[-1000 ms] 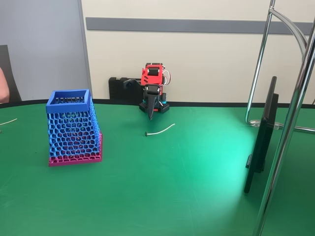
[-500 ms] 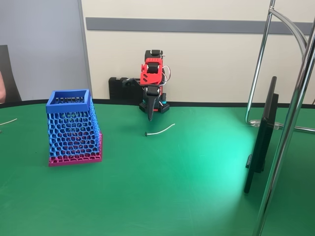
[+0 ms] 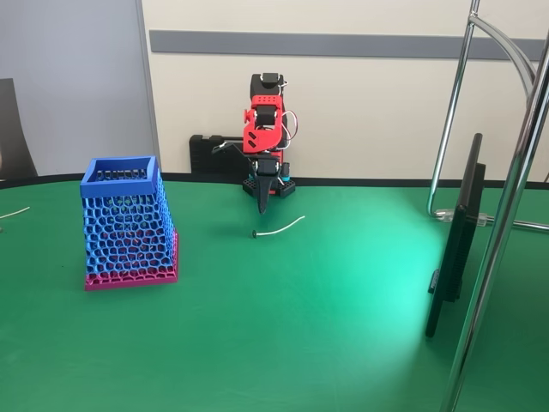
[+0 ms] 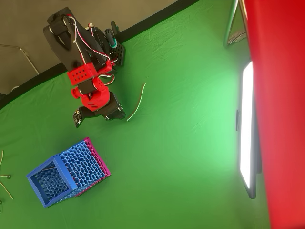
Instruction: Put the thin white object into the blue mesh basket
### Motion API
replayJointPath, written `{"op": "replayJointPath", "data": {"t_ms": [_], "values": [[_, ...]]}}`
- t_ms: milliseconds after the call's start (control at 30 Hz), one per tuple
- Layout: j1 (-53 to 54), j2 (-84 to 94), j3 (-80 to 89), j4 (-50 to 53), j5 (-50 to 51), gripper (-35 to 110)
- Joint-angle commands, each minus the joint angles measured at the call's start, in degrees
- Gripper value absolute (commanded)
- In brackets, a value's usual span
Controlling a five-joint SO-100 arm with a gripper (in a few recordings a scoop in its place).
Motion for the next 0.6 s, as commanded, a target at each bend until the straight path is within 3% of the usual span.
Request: {"op": "replayJointPath", "data": {"t_ms": [0,567], "values": [[0.44,-4.57,-5.98,3.25,-1.93,12],[0.53,-28.65,-25.14,13.71,-11.34,14]]}}
